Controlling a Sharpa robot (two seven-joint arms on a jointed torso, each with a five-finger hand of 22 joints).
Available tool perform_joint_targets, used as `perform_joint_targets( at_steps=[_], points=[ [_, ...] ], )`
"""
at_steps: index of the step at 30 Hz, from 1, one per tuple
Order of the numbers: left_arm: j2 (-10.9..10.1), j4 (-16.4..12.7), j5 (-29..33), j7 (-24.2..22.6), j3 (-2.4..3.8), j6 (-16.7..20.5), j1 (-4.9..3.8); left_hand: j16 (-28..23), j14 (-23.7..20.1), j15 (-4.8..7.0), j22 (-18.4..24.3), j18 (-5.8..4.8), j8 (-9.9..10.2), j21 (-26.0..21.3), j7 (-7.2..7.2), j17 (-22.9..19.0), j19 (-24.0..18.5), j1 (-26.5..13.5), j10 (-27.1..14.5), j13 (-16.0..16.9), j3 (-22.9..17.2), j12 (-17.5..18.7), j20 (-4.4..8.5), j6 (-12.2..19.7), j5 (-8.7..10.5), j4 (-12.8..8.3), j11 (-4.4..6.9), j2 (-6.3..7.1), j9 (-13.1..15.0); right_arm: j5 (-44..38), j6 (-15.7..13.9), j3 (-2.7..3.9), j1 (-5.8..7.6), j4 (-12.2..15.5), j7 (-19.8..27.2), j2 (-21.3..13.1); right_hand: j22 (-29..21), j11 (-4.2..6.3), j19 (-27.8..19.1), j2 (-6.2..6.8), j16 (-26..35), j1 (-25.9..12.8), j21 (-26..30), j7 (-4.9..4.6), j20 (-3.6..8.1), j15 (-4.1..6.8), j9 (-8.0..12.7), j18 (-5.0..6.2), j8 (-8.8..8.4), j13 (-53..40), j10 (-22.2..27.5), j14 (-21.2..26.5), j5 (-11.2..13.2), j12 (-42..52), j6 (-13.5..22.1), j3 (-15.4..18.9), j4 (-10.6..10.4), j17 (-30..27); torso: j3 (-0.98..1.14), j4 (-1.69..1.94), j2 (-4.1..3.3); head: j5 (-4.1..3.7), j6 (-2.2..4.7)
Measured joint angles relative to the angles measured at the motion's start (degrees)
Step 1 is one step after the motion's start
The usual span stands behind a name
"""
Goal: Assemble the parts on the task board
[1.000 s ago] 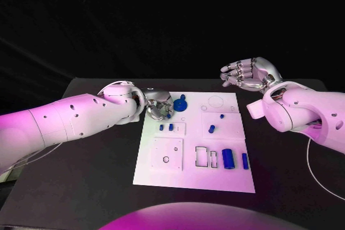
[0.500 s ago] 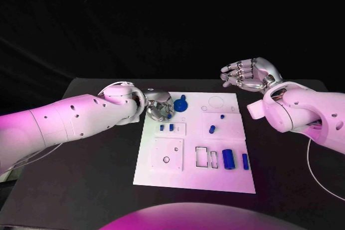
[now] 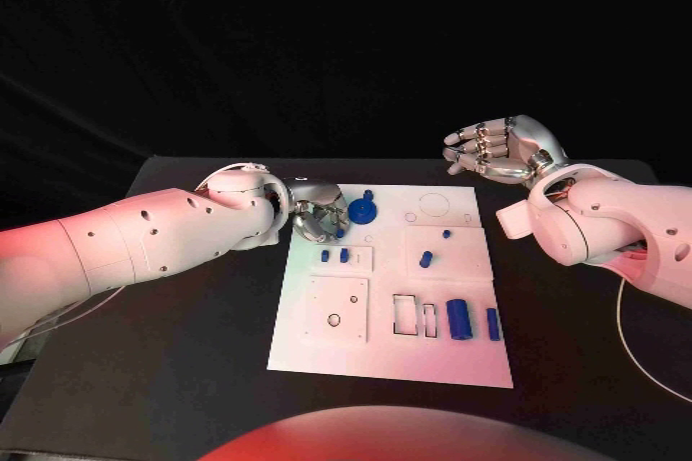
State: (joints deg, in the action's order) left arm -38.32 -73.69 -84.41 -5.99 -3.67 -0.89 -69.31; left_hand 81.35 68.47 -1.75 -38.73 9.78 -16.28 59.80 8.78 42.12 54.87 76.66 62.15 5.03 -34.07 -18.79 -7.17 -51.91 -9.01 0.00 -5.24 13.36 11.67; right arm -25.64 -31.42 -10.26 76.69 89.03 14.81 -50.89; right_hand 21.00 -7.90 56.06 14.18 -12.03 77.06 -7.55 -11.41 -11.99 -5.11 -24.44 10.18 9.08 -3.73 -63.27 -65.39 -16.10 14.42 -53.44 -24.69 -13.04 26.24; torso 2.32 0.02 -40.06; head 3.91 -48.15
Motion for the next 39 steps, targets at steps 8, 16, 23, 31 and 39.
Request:
perform_joint_targets(
  at_steps=[8,16,23,31,39],
  points=[
    [-0.38,-0.39,0.02,-0.07,0.09,0.24,0.04,-0.44,-1.46,-0.84,0.35,0.0,0.33,-0.66,-0.42,-1.85,-0.32,0.23,-3.21,0.0,0.31,1.69,-0.32,-0.42,0.0,-0.01,-1.34,0.23,-0.08,-0.06,0.0,0.0,0.0,-0.07,0.0,-0.02,-0.08,0.0,0.0,0.0,0.0,0.0,0.0,0.0,0.0,0.0,0.08,0.0,0.0,0.0,0.0,0.0,0.0,-0.28,0.0,0.0,0.0,-0.06,0.01,-0.01,0.0,0.05,0.05],
    [-0.7,-0.81,0.07,-0.26,0.15,0.8,0.06,-0.44,-1.75,-1.14,0.41,0.0,0.33,-0.67,-0.41,-2.99,-0.3,0.23,-4.21,-0.01,0.47,1.7,-0.74,-0.84,0.0,-0.16,-1.73,0.23,-0.13,-0.09,-0.01,0.0,-0.01,-0.22,0.0,-0.02,-0.08,0.0,0.0,0.0,0.0,0.0,0.0,0.0,0.0,0.0,0.08,0.0,0.0,-0.01,0.0,0.0,0.0,-0.28,0.0,0.0,0.0,-0.06,0.0,0.02,0.0,0.05,0.14],
    [-1.0,-1.04,0.17,-0.47,0.18,1.41,0.07,-0.67,-2.25,-1.23,0.47,0.0,0.33,-0.89,-0.62,-3.56,-0.3,0.24,-5.24,0.0,0.47,1.97,-0.74,-1.04,0.0,-0.16,-1.94,0.23,-0.13,-0.11,-0.01,0.0,-0.01,-0.3,-0.01,-0.02,-0.08,0.0,0.0,0.0,0.23,0.0,0.0,0.0,0.0,0.0,0.08,0.0,0.0,-0.01,0.0,0.0,0.0,-0.28,0.0,0.0,0.0,-0.06,-0.01,0.03,0.0,0.09,0.14],
    [-1.06,-1.26,0.41,-0.82,0.2,1.87,0.08,-0.66,-2.66,-1.64,0.53,-0.01,0.67,-0.89,-0.62,-4.2,-0.3,0.24,-5.85,0.12,0.79,1.98,-1.15,-1.45,0.0,-0.16,-2.14,0.23,-0.13,-0.13,-0.01,0.0,-0.01,-0.35,-0.02,0.01,-0.08,0.0,0.0,0.0,0.23,0.0,0.0,0.0,0.0,0.0,0.08,0.0,0.0,-0.01,0.0,0.0,0.0,-0.28,0.0,0.0,0.0,-0.06,-0.01,0.04,-0.01,0.13,0.12],
    [-1.11,-1.5,0.85,-1.23,0.21,1.99,0.1,-1.04,-3.5,-1.65,0.53,-0.01,0.67,-0.89,-0.61,-5.46,-0.3,0.23,-6.26,0.26,0.79,1.98,-1.15,-1.87,0.0,-0.16,-2.14,0.23,-0.13,-0.14,0.0,0.0,-0.06,-0.43,-0.05,0.09,-0.17,0.0,0.0,0.0,0.23,0.0,0.0,0.0,0.0,0.0,0.1,0.0,0.0,-0.01,0.0,0.0,0.0,-0.28,0.0,0.0,0.0,-0.05,-0.01,0.03,-0.01,0.14,0.14]
  ],
)
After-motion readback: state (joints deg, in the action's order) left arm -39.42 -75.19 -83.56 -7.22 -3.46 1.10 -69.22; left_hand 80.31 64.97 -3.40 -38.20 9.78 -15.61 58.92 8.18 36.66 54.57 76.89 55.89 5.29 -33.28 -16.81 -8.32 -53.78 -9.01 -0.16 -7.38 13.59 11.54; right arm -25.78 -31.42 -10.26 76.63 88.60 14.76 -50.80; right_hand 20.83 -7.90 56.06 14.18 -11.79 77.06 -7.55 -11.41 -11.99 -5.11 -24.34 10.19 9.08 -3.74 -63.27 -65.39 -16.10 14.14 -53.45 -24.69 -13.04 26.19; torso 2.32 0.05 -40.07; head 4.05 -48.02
